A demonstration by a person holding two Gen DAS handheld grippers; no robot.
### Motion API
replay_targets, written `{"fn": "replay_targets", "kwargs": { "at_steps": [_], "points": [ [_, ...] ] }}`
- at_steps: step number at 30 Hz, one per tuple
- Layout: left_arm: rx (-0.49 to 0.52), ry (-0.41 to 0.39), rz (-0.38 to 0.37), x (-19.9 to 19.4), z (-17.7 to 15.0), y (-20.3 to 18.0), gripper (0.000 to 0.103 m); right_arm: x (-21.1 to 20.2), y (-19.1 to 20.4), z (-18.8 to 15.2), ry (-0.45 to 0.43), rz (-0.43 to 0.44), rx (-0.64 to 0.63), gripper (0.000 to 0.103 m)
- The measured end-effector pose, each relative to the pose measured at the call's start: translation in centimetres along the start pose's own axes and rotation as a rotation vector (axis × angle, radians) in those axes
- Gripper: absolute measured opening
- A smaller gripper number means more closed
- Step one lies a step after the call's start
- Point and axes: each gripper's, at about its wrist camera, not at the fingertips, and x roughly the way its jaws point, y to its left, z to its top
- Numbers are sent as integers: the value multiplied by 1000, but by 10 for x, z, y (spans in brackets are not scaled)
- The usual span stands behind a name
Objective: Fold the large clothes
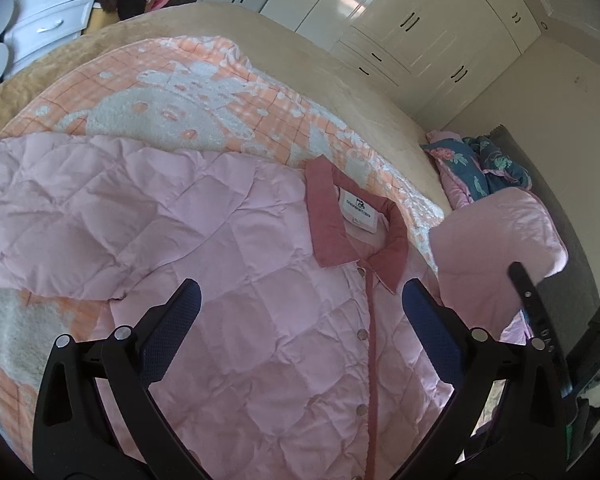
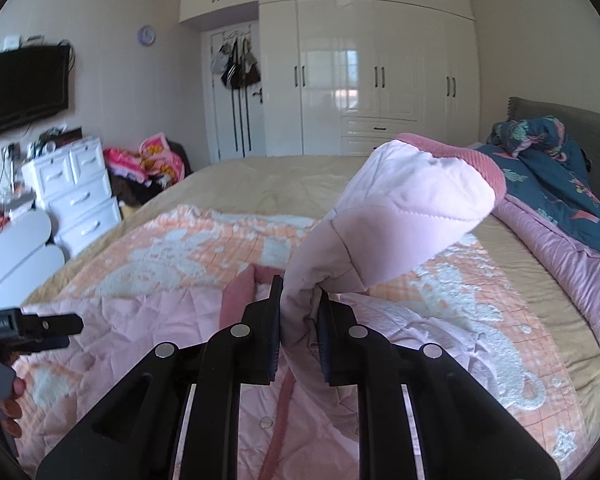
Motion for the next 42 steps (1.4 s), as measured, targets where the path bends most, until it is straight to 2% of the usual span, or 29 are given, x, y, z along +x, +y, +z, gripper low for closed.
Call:
{"fn": "replay_targets", "kwargs": {
  "at_steps": [12, 16, 21, 24, 26, 29, 31, 33, 36, 38, 39, 41, 42],
  "points": [
    [-52, 20, -70, 15, -3, 21, 94, 43, 53, -42, 132, 56, -118, 16],
    [-46, 23, -83, 18, -3, 24, 94, 57, 74, -61, 185, 96, -161, 20],
    [-97, 34, -107, 21, -1, 33, 94, 64, 95, -76, 238, 140, -197, 28],
    [-114, 40, -121, 22, 0, 37, 94, 65, 102, -83, 256, 153, -221, 37],
    [-123, 53, -136, 26, 0, 39, 94, 64, 105, -86, 264, 199, -208, 54],
    [-145, 95, -179, 41, -3, 40, 94, 57, 110, -89, 264, 241, -201, 67],
    [-157, 133, -214, 52, -6, 41, 94, 49, 109, -89, 259, 266, -200, 69],
    [-173, 173, -219, 64, -12, 41, 94, 40, 101, -88, 252, 271, -198, 69],
    [-177, 214, -189, 81, -21, 40, 94, 28, 72, -88, 257, 207, -169, 69],
    [-160, 213, -159, 88, -27, 38, 94, 23, 48, -90, 266, 164, -135, 69],
    [-138, 201, -140, 89, -28, 35, 92, 20, 38, -92, 269, 149, -119, 69],
    [-89, 176, -101, 90, -29, 28, 72, 11, 9, -96, 269, 107, -57, 69],
    [-62, 170, -87, 91, -30, 24, 49, 6, -8, -98, 271, 84, -12, 69]
  ]
}}
